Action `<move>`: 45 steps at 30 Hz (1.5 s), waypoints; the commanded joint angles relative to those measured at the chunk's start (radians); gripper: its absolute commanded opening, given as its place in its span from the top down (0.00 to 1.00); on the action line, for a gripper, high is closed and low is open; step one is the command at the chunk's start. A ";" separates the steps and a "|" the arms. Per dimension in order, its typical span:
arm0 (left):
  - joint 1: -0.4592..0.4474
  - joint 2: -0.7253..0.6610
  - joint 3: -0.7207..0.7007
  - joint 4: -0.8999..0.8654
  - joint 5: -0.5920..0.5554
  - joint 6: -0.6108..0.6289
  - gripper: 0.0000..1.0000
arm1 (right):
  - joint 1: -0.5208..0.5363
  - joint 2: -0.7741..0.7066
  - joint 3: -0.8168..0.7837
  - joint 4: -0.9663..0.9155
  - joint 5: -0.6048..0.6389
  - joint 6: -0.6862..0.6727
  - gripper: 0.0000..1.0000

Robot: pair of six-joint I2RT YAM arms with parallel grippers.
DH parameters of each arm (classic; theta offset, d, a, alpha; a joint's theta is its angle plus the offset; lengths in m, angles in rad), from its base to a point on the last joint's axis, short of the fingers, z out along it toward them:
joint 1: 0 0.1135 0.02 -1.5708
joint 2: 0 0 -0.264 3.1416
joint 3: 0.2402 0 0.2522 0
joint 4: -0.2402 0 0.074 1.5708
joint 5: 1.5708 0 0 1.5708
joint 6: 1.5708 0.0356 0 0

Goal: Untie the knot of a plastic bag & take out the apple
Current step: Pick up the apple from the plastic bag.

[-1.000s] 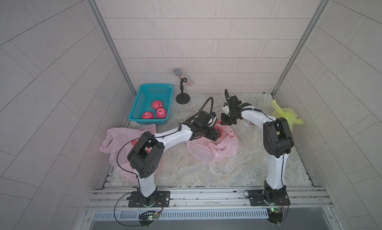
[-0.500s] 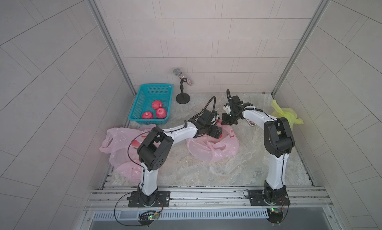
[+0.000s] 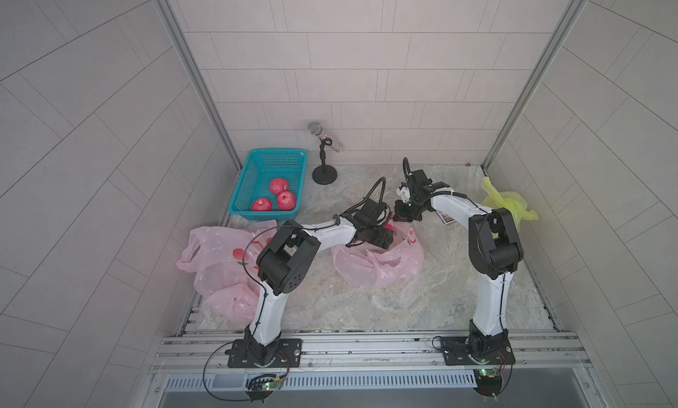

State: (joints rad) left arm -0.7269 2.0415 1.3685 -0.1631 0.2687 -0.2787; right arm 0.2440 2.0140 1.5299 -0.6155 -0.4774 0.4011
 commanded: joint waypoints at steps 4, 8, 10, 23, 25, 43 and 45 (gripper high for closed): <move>-0.002 -0.007 0.030 0.029 0.023 0.007 0.27 | -0.005 0.012 0.004 -0.009 -0.010 0.003 1.00; -0.002 -0.008 0.033 0.033 0.040 0.006 0.42 | -0.005 0.015 0.004 -0.007 -0.018 0.002 1.00; -0.002 -0.008 0.034 0.034 0.039 0.004 0.43 | -0.005 0.015 0.004 -0.007 -0.020 0.002 1.00; 0.006 -0.026 0.036 0.069 0.034 -0.013 0.22 | -0.004 0.015 0.005 -0.010 -0.026 0.001 1.00; 0.006 -0.022 0.035 0.075 0.039 -0.017 0.23 | -0.005 0.015 0.005 -0.010 -0.026 -0.001 1.00; 0.014 -0.250 -0.074 -0.027 0.050 0.011 0.36 | -0.013 0.021 0.019 -0.019 -0.037 -0.005 1.00; 0.027 -0.301 -0.087 -0.065 0.037 0.012 0.35 | -0.012 0.019 0.021 -0.024 -0.032 -0.008 1.00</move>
State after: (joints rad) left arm -0.7155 1.8172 1.3022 -0.1726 0.3168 -0.2943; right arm 0.2352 2.0167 1.5303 -0.6174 -0.5114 0.4004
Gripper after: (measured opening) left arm 0.740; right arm 0.045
